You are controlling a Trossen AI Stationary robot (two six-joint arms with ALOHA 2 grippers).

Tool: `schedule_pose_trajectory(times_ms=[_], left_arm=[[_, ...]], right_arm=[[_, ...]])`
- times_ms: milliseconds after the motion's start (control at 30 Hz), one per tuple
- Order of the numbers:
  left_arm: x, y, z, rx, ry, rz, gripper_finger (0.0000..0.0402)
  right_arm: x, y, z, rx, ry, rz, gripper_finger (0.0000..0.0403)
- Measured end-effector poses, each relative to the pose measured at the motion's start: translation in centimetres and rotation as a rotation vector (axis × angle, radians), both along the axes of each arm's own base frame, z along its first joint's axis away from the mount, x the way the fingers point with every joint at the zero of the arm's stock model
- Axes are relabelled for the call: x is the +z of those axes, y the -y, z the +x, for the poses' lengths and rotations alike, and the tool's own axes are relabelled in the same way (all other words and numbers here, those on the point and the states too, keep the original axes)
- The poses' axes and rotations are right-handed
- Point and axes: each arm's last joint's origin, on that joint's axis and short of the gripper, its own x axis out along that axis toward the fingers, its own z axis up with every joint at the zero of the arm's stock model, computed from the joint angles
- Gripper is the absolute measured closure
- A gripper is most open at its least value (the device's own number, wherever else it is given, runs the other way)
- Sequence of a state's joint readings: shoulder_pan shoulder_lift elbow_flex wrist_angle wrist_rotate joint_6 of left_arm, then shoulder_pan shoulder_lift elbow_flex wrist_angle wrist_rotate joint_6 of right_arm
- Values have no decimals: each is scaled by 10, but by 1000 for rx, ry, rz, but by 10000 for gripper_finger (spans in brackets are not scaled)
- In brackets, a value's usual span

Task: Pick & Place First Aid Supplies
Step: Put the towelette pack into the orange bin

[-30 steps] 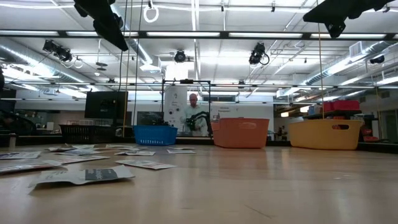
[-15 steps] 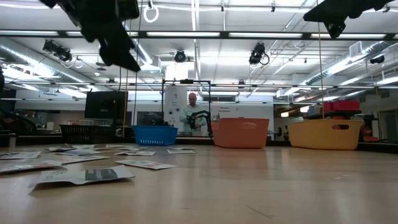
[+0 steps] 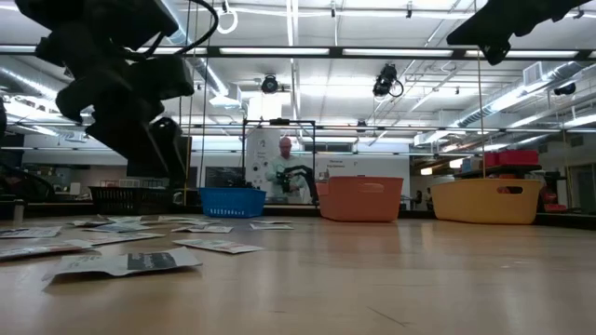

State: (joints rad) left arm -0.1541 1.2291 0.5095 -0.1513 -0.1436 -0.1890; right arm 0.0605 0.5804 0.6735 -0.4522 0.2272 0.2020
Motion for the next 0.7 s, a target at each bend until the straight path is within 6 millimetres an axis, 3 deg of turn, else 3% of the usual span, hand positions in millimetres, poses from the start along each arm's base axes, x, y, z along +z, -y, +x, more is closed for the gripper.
schedule_pose_trajectory(times_ms=[233, 700], left_arm=[[-9, 5, 12, -129, 25, -13, 83], [-26, 9, 38, -115, 50, -39, 83]], right_arm=[[-5, -1, 8, 1, -43, -3, 399], [-10, -1, 17, 9, -85, -2, 399]])
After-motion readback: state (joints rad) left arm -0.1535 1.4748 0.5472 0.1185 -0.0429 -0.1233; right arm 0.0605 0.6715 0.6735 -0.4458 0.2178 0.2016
